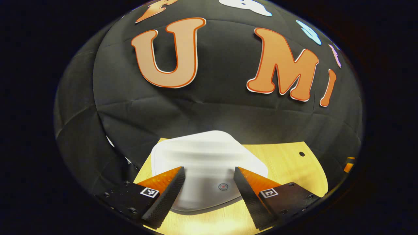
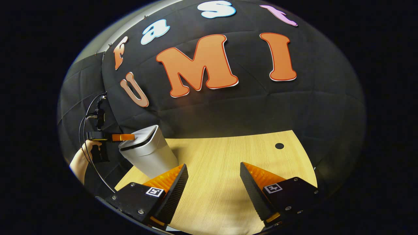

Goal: Press the lid of the desktop garbage bin to open it, pick up the crumpled paper on the desktop and throw it into the bin, then pick up the pop can on the desktop and drop it into the bin, and finally close the garbage bin lid.

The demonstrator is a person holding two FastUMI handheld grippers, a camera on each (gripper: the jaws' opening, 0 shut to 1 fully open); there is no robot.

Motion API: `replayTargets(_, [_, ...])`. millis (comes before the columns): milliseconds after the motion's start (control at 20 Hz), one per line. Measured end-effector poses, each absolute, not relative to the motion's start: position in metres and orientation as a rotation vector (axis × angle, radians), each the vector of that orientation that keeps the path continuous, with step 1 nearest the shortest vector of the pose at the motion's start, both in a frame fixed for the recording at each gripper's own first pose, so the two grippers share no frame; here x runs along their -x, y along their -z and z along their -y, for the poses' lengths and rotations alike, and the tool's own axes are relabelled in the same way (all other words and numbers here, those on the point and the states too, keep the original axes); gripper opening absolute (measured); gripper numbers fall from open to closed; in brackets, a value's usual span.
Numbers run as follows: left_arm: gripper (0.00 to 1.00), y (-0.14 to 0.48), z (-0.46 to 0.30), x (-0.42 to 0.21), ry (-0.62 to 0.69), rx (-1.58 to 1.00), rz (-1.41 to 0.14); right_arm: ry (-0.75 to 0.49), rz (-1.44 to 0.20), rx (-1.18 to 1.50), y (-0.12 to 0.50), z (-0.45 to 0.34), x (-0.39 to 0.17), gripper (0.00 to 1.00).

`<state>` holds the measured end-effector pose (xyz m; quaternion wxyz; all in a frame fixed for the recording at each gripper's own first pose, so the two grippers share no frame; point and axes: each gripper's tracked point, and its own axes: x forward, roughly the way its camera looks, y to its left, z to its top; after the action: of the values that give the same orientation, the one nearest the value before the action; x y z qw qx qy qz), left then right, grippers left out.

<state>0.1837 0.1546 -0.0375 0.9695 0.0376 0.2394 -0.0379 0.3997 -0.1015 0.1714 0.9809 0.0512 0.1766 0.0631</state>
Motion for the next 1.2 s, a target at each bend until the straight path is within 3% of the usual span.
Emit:
replayTargets(150, [0.96,0.049,-0.154,-0.174,0.088,-0.109,-0.544,-0.135,-0.369,-0.115,-0.167,0.101,-0.399,0.95])
replayTargets(350, [0.99,0.053,-0.153,-0.177,0.109,-0.208,-0.517,-0.146,-0.378,-0.097,-0.164,0.097,-0.399,0.95])
replayTargets(600, [0.97,0.048,-0.152,-0.180,0.139,-0.181,-0.465,-0.164,-0.395,-0.086,-0.161,0.087,-0.400,0.95])
replayTargets(650, [0.92,0.048,-0.151,-0.177,0.142,-0.189,-0.473,-0.168,-0.398,-0.086,-0.161,0.086,-0.400,0.95])
replayTargets(800, [0.95,0.047,-0.150,-0.175,0.157,-0.178,-0.527,-0.177,-0.397,-0.086,-0.161,0.083,-0.401,0.95])
replayTargets(1200, [0.96,0.028,-0.151,-0.171,0.065,-0.174,-0.497,-0.152,-0.371,-0.099,-0.175,0.085,-0.404,0.95])
